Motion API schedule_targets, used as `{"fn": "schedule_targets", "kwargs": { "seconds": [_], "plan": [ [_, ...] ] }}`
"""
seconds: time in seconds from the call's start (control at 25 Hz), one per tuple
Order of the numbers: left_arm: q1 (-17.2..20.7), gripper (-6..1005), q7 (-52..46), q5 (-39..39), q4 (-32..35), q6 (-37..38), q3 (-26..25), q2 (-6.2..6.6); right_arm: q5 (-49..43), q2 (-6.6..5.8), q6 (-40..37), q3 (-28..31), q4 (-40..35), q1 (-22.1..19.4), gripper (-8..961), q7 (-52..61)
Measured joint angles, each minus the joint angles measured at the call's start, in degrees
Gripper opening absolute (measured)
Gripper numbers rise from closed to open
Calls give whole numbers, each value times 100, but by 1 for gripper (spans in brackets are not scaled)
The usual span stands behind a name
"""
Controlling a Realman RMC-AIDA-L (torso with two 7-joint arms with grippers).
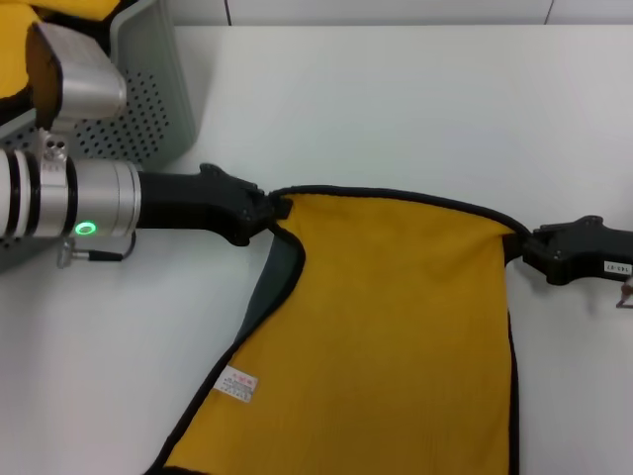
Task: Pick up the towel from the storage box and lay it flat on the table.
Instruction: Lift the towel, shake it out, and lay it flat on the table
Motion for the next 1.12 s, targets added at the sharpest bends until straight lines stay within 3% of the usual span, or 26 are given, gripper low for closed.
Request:
{"fn": "schedule_targets", "kwargs": {
  "seconds": [0.76, 1.12],
  "plan": [
    [-30, 126, 169, 1248, 1737, -207, 891, -15, -7, 36, 366, -98, 235, 239, 73, -37],
    [-7, 137, 565, 1883, 2186, -402, 1507, -19, 10, 35, 458, -94, 282, 286, 75, -55]
  ]
}}
